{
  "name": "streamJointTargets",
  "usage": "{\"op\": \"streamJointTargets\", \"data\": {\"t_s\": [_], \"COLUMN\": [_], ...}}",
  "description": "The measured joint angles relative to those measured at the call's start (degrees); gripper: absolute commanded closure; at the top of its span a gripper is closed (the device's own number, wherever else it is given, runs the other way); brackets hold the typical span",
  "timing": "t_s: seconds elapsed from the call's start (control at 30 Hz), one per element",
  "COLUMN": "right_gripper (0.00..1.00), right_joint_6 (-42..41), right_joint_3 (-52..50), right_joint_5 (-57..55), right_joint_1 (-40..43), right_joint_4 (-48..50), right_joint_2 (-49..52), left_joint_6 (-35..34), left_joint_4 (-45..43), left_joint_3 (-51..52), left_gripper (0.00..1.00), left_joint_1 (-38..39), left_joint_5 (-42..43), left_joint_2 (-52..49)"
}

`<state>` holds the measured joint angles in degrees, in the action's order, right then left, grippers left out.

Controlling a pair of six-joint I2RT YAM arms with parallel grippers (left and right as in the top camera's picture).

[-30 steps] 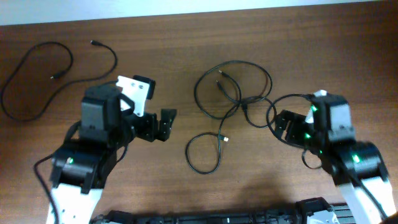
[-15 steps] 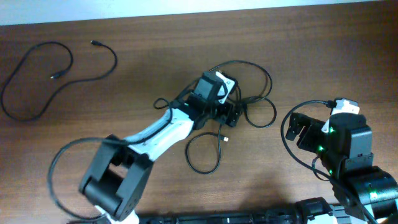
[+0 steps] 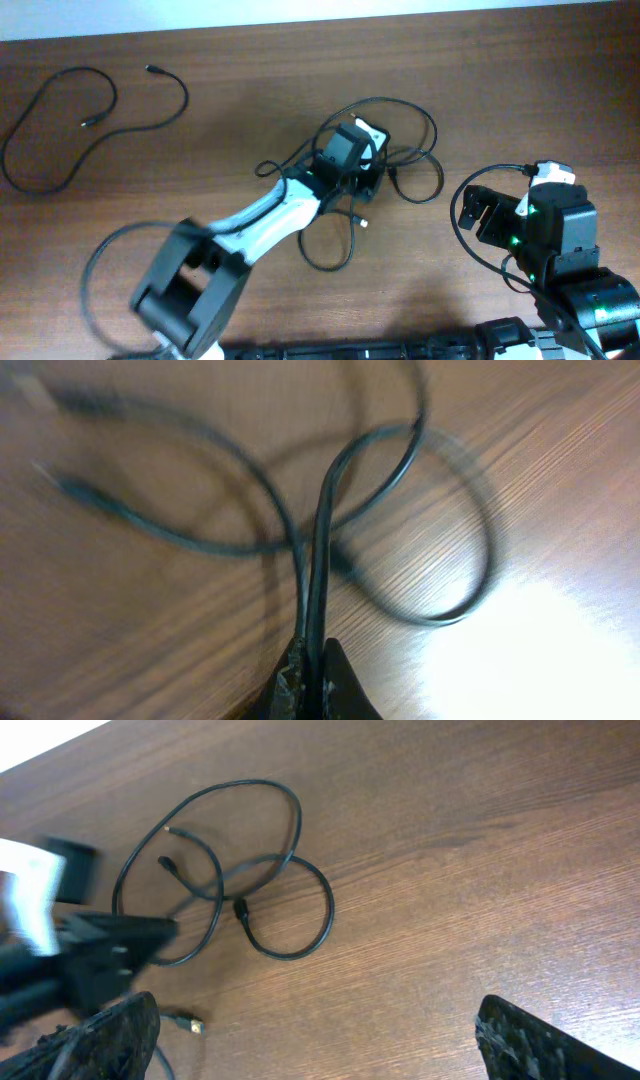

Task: Untangle cables
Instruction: 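Pull the grasped cable to the left side with the left gripper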

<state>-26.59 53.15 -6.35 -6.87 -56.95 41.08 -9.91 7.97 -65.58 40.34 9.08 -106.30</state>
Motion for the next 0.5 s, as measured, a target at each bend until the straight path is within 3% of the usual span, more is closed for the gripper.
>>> {"op": "streamJointTargets", "data": {"t_s": [0.13, 0.27, 0.4, 0.47, 0.5], "right_gripper": [0.01, 0.01, 0.01, 0.22, 0.21], "right_joint_6": [0.0, 0.0, -0.1, 0.4, 1.9], "right_joint_3": [0.0, 0.0, 0.0, 0.0, 0.0], "right_joint_5": [0.2, 2.2, 14.9, 20.7, 22.8], "right_joint_1": [0.0, 0.0, 0.0, 0.0, 0.0], "right_joint_4": [0.3, 0.3, 6.6, 12.2, 15.6], "right_joint_2": [0.0, 1.8, 10.8, 15.0, 17.6], "left_joint_6": [1.6, 1.9, 3.0, 3.2, 3.3], "left_joint_4": [-0.5, -4.2, -4.0, -4.0, -3.9], "left_joint_3": [-1.6, -1.7, -1.7, -1.7, -1.7], "left_gripper": [1.00, 1.00, 1.00, 1.00, 1.00], "left_joint_1": [0.0, 0.0, 0.0, 0.0, 0.0], "left_joint_5": [-6.2, -12.7, -13.0, -11.4, -10.1], "left_joint_2": [25.8, 39.2, 42.7, 42.7, 42.7]}}
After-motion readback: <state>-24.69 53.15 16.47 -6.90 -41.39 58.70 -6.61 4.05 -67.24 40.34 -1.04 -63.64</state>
